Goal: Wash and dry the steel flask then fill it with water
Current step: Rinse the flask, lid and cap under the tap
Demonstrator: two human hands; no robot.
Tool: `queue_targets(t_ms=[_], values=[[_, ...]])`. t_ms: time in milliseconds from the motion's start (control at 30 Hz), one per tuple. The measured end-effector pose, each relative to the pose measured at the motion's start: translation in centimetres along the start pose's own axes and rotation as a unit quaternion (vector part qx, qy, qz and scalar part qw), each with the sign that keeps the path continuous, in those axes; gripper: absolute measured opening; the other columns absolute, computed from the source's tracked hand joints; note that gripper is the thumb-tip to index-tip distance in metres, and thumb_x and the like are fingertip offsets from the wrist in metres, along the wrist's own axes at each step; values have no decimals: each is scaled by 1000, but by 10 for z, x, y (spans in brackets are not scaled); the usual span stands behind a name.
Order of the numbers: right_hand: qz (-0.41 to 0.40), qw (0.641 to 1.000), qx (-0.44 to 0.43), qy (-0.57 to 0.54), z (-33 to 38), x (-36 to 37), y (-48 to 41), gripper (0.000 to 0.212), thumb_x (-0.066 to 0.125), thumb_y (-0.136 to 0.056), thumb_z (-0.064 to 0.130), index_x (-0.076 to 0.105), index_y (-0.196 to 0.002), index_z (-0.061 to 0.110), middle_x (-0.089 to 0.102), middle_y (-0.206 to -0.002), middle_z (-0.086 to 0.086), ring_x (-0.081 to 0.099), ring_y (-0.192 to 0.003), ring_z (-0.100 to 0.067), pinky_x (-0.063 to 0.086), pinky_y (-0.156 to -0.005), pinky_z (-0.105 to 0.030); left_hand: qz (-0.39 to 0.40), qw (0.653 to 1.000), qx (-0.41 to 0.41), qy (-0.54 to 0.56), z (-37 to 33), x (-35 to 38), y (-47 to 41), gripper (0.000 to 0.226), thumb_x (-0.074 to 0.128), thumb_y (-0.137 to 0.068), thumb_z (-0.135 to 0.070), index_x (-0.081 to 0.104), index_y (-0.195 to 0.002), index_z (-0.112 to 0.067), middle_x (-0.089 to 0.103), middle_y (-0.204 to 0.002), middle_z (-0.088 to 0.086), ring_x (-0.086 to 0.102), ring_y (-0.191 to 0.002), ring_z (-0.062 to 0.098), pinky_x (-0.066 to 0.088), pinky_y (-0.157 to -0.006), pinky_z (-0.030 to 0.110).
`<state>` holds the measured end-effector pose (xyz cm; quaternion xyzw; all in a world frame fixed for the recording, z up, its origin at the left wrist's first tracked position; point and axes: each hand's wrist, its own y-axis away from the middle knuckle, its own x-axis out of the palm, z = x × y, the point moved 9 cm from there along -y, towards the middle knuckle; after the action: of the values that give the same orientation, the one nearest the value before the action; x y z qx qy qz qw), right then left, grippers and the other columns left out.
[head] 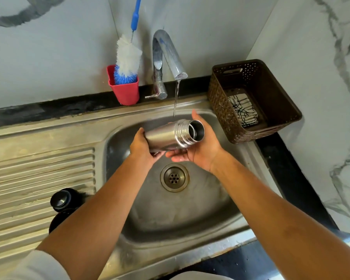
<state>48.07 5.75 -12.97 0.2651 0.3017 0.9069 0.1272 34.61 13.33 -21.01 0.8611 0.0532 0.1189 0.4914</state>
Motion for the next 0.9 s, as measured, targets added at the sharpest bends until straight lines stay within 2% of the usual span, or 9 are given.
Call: queue_targets(t_ms=[133,233,367,433,533,667,733,800,900], values=[[-84,986,-133,54,17,-1,3,80,20,-97,81,68,-109,18,69,-81,-3,62,-65,-16,54,-62,-35,-1,995,3,-103,15,-5,14,26,41,-109,-32,56,-123,-15,62,-129,16,66,-98,36,56,-61,47],[-133,948,-201,210,30,3,2,51,45,-91,80,63,-104,34,68,-89,16,64,-79,-1,52,-75,-27,29,989,9,-146,35,0,29,30,37,-110,-39,57,-121,-20,67,-128,15,67,-97,32,55,-63,42],[-180,933,-206,232,26,1,-3,46,66,-89,69,61,-121,36,72,-111,15,69,-105,-4,56,-101,-37,87,986,32,-138,50,21,63,47,25,-109,-62,57,-115,-28,70,-105,1,67,-96,24,57,-90,42],[-194,944,-173,204,19,-1,-3,52,65,-86,73,63,-120,33,73,-112,11,70,-105,-8,56,-101,-40,106,986,69,-109,50,28,73,52,26,-109,-61,64,-115,-27,74,-104,0,70,-92,16,58,-79,32],[-200,950,-158,178,12,-4,0,53,63,-87,74,68,-116,29,77,-106,5,75,-96,-10,61,-93,-38,144,960,212,-116,34,37,78,51,33,-107,-62,61,-135,-29,74,-121,-2,71,-109,11,58,-96,34],[-108,978,-122,126,1,6,8,54,54,-97,67,75,-120,22,80,-105,-4,77,-98,-19,62,-90,-39,153,920,333,-136,-7,52,95,41,54,-102,-58,65,-128,-28,75,-113,-5,72,-107,8,56,-99,34],[-34,995,-60,79,-11,13,12,66,51,-97,71,74,-123,15,78,-107,-15,75,-99,-31,61,-91,-45,159,931,309,-113,-26,58,90,39,71,-94,-52,71,-115,-19,77,-105,6,76,-97,18,61,-93,38],[43,998,-4,48,-18,17,17,86,46,-93,80,71,-118,3,72,-97,-26,71,-83,-39,60,-80,-47,225,930,260,-129,-38,73,84,45,83,-82,-47,73,-104,-9,76,-103,19,75,-91,31,61,-94,47],[145,986,87,5,-26,25,27,103,46,-79,95,67,-112,0,66,-87,-26,67,-68,-35,59,-69,-42,386,908,148,-61,-42,99,91,18,72,-83,-29,69,-90,-12,69,-88,10,67,-83,27,60,-88,41]])
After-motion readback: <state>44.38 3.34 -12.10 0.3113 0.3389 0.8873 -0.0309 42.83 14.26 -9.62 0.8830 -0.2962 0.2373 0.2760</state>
